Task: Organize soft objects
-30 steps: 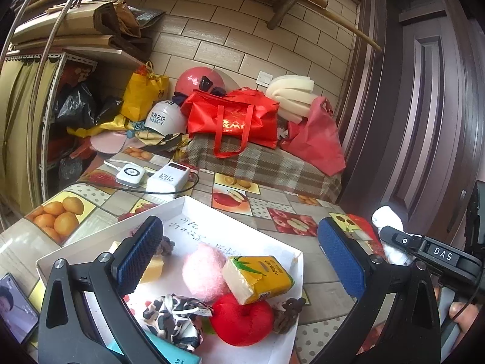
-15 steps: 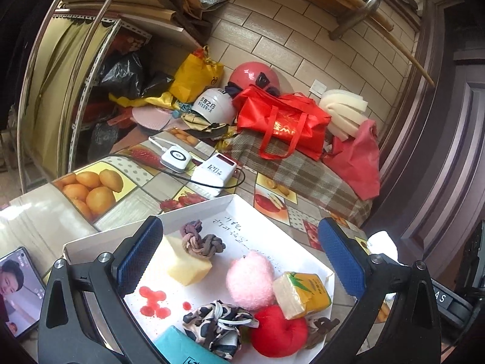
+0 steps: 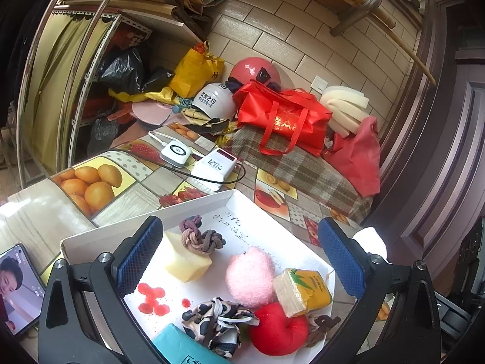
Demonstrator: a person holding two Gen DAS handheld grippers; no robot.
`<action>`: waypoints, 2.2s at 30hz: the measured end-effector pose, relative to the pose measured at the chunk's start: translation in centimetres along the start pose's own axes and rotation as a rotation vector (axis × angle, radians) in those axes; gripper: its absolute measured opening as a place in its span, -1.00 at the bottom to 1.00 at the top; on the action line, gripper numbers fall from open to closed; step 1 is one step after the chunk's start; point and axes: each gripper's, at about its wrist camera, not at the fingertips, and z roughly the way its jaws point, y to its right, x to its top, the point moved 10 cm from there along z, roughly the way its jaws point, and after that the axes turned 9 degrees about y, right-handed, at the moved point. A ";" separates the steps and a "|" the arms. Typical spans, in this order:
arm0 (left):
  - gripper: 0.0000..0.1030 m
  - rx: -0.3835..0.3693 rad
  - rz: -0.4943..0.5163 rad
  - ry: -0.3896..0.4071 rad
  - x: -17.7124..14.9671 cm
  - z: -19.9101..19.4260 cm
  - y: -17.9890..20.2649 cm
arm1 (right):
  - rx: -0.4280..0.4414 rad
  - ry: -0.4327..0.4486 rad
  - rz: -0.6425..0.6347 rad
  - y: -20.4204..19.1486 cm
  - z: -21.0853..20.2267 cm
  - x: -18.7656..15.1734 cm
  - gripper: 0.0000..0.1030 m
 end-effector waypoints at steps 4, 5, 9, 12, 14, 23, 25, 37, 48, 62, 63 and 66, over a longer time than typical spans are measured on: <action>1.00 0.007 -0.023 0.009 0.3 0.1 -0.5 | 0.005 -0.008 -0.006 -0.3 0.3 -0.1 -0.30; 1.00 0.017 -0.038 0.014 0.5 0.1 -1.0 | 0.007 -0.011 -0.008 -0.5 0.5 -0.1 -0.29; 0.99 0.059 -0.126 0.022 1.0 0.2 -3.4 | 0.025 -0.040 -0.022 -1.5 1.6 -0.5 -0.29; 1.00 0.066 -0.147 0.012 0.9 0.3 -3.9 | 0.047 -0.069 -0.031 -2.7 2.9 -1.0 -0.29; 1.00 0.061 -0.140 0.010 0.8 0.3 -3.6 | 0.062 -0.083 -0.036 -3.4 3.5 -1.4 -0.27; 1.00 0.053 -0.136 0.019 1.0 -0.1 -3.5 | 0.112 -0.053 -0.081 -6.0 4.5 -1.5 0.74; 1.00 0.059 -0.130 0.018 1.0 0.0 -3.5 | 0.104 -0.031 -0.076 -5.5 4.1 -1.5 0.79; 1.00 0.037 -0.107 -0.006 0.8 0.4 -2.7 | -0.101 0.088 -0.055 2.5 -2.0 -1.0 0.91; 1.00 -0.004 -0.021 -0.044 -0.5 0.9 -0.7 | -0.441 0.305 0.077 16.1 -16.6 0.8 0.91; 1.00 0.162 0.400 -0.086 -3.1 -5.9 5.3 | -0.622 0.529 -0.036 14.2 -25.6 0.8 1.00; 1.00 0.149 0.421 -0.113 -3.8 -6.4 5.8 | -0.596 0.517 -0.039 13.9 -25.4 0.6 1.00; 1.00 0.100 0.496 -0.122 -5.0 -8.3 7.8 | -0.512 0.493 -0.028 13.3 -25.1 -0.1 1.00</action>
